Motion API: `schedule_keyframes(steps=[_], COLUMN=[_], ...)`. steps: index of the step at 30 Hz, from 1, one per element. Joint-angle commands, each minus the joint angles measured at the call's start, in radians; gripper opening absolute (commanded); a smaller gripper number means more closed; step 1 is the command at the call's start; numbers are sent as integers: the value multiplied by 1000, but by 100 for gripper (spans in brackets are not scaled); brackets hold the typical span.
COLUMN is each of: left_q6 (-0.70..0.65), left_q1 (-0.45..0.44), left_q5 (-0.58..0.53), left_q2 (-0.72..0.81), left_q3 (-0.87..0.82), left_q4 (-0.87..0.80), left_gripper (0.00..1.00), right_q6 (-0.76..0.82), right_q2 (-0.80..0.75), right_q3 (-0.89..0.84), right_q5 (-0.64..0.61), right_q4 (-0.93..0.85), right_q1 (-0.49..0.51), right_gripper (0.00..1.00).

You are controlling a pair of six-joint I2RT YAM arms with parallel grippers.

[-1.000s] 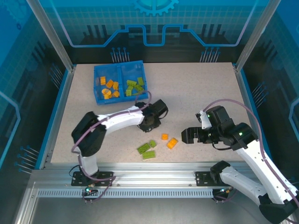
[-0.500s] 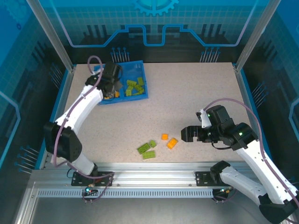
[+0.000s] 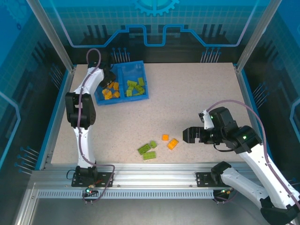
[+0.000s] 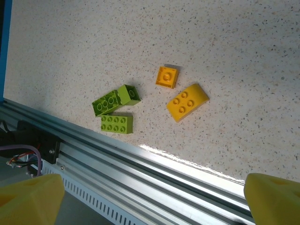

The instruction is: Sort the legos into containers by color

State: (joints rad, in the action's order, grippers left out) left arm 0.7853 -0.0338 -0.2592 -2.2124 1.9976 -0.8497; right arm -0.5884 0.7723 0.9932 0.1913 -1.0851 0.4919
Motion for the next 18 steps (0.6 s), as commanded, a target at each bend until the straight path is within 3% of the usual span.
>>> schedule_keyframes(steps=[1,6,10,14,18], left_q6=[-3,-8,-20,-123,-327], left_q1=[0,-2,-27,-121,-275], left_q5=[47,68,115,118,121], left_q2=[15,106,283,537,789], left_q3=[58,31,-83,-276,-515], left_q4=[-46,-48,-3,105,306], left_gripper=[49,53,53,54,54], right_q6=[-16,-12,-27,-78,-192], right_q2=[-5,13,29,56,104], right_q3=[33,33,15,-25,-75], right_q5=[-4,-7,-28,-47,-90], right_q4=[-23,-12,9,44,80], right_q1=[-14,-14,-13,-12,10], right_gripper=[100,100,100,100,100])
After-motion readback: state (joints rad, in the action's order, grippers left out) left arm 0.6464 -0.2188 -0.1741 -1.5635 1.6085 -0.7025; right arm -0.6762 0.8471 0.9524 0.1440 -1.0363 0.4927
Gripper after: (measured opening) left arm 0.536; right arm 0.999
